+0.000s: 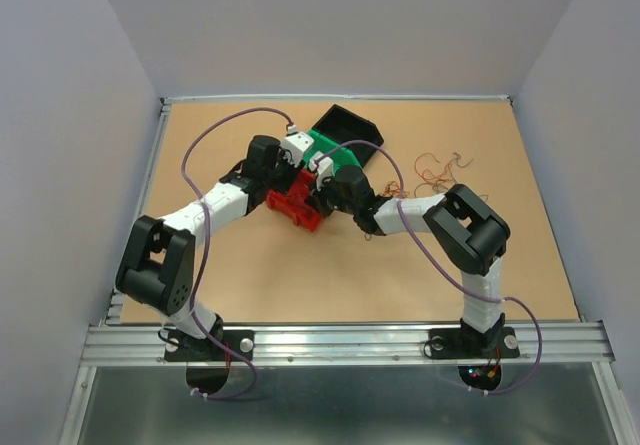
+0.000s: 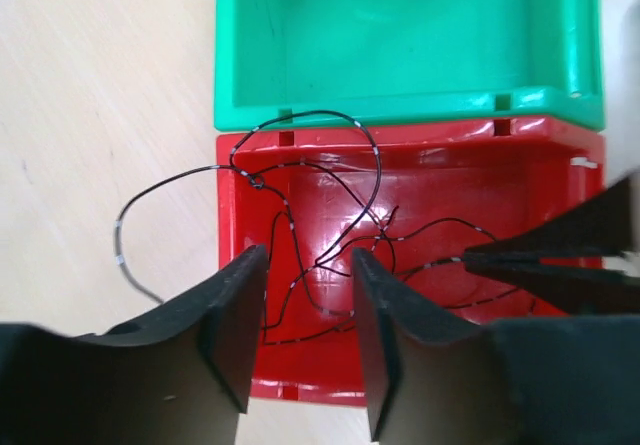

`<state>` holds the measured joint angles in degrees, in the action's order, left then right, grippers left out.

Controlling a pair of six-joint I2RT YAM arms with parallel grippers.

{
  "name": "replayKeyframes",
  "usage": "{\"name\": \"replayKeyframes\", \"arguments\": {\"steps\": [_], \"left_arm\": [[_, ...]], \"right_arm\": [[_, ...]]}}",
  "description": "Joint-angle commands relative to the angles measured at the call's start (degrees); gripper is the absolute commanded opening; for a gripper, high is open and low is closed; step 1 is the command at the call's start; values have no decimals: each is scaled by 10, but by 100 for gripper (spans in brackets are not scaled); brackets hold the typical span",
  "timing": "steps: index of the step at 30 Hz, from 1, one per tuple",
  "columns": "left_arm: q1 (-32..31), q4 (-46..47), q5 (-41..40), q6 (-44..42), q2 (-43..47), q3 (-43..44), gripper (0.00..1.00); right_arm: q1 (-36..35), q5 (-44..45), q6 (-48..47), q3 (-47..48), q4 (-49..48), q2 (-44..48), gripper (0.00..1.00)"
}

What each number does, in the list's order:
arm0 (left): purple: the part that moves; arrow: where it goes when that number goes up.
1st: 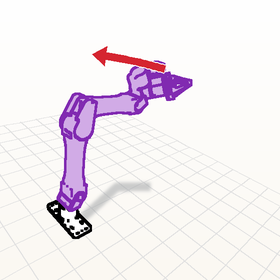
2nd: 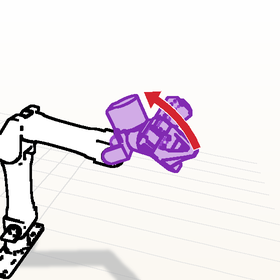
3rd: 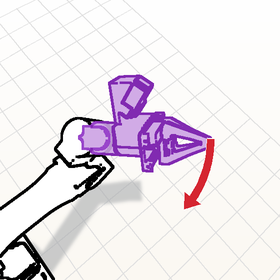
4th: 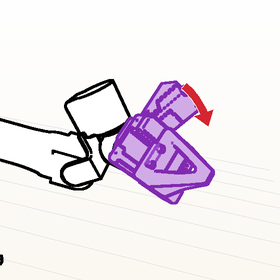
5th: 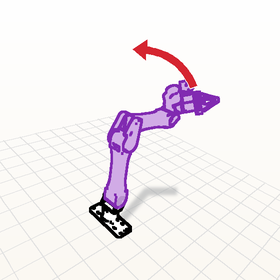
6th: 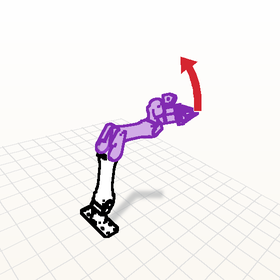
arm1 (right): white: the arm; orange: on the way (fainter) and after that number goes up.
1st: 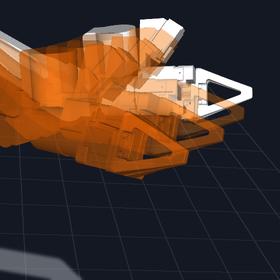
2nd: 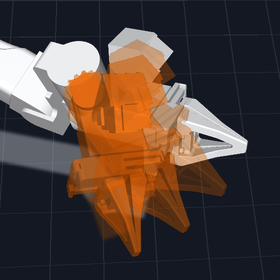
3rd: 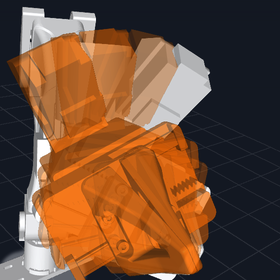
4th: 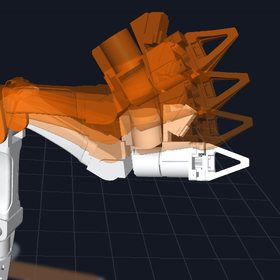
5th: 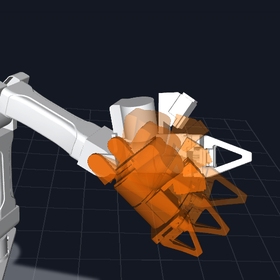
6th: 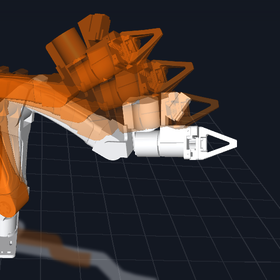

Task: Untangle the cables

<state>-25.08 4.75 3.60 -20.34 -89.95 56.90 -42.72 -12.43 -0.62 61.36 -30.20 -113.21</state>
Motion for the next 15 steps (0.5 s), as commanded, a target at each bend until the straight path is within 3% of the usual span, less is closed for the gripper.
{"name": "replayKeyframes", "arguments": {"steps": [1,11,15], "left_arm": [[-1,1,24,3,70,-6,57],[29,-4,11,24,124,-11,73],[50,-5,3,36,90,5,74]], "right_arm": [[4,7,0,33,-14,-9,1],[7,6,0,32,-15,-9,0],[7,4,1,35,-15,-11,1]]}}
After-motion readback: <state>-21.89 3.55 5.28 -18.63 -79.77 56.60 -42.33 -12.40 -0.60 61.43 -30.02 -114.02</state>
